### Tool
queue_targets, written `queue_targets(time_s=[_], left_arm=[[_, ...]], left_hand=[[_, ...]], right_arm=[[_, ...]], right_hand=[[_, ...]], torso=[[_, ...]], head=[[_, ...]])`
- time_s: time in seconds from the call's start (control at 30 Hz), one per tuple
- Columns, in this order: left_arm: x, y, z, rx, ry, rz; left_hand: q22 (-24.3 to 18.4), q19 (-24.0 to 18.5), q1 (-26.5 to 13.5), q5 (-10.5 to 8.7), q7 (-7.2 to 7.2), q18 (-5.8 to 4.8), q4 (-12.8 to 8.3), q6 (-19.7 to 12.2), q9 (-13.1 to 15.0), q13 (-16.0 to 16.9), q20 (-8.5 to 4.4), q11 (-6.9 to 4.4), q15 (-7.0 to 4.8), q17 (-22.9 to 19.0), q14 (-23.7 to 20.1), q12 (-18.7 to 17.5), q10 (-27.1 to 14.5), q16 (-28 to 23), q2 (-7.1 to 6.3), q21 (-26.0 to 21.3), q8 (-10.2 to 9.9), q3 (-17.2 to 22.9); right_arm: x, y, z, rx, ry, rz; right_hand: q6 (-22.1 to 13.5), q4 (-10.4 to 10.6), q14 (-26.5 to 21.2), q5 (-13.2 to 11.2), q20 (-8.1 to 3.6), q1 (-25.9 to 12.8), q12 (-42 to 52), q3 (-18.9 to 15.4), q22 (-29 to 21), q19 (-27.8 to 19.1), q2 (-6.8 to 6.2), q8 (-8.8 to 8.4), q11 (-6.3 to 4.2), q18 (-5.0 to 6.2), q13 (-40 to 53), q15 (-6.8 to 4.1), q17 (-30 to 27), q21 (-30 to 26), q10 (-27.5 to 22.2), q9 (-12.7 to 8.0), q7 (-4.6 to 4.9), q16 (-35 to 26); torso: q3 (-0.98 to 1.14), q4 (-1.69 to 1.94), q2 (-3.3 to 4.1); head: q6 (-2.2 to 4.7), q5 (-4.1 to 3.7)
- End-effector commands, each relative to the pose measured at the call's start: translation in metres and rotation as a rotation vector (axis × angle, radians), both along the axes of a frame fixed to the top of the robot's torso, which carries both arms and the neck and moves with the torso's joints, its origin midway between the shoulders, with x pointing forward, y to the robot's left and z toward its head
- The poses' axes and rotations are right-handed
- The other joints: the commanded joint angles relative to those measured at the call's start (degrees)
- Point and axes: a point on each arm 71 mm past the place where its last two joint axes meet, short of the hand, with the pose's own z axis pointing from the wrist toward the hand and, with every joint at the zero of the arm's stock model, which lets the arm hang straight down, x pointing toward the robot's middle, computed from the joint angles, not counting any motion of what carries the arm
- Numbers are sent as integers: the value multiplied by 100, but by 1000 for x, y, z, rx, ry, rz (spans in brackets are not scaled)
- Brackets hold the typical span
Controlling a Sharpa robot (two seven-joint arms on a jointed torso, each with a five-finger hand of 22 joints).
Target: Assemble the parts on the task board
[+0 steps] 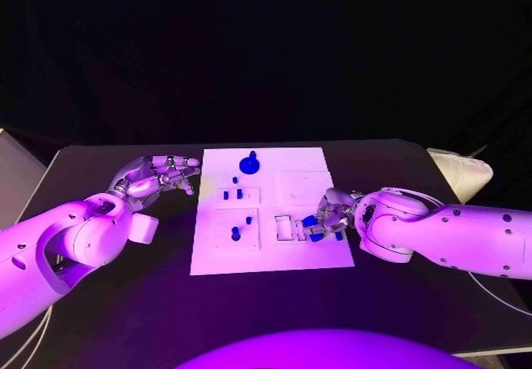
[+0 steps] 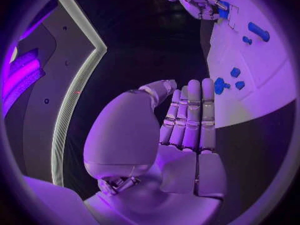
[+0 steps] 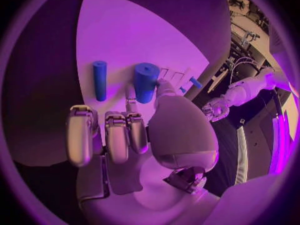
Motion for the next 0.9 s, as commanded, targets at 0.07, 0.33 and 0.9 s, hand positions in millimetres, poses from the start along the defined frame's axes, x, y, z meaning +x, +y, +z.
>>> queue_targets(time_s=[0.07, 0.33, 0.9], left_arm=[[-1, -2, 1, -12, -1, -17], [0, -3, 0, -12, 1, -19], [-1, -5, 0, -14, 3, -28]], left_hand=[[9, 13, 53, 29, 20, 88, -16, -38, -6, -7, -6, -15, -4, -7, -3, 35, -26, -22, 1, -1, 37, 16], [17, 12, 64, 31, 21, 87, -21, -37, -7, -9, -9, -15, -5, -9, -4, 38, -25, -25, 15, 9, 42, 27], [24, 9, 75, 32, 22, 86, -28, -38, -8, -12, -11, -15, -5, -11, -5, 41, -25, -30, 24, 19, 46, 37]], right_arm=[[-3, -5, 2, 98, 29, -104], [-1, 0, 24, 188, 38, -140], [5, 34, 20, 163, 67, -27]], right_hand=[[48, -4, 582, 136, -58, 100, 16, 51, 1256, 457, 42, 45, -46, -96, 1419, -43, 1484, 61, 529, 51, 4, 38], [64, 3, 587, 167, -59, 96, 30, 63, 1269, 463, 66, 49, -48, -104, 1431, -44, 1507, 106, 539, 52, 1, 45], [69, 3, 586, -3, -57, 6, -26, 19, 1268, 456, 55, 42, -43, -100, 1387, -41, 1505, 79, 503, 50, 6, 45]], torso=[[0, -6, -4], [-3, -8, -2], [-4, 12, 9]], head=[[15, 13], [36, 9], [11, 53]])
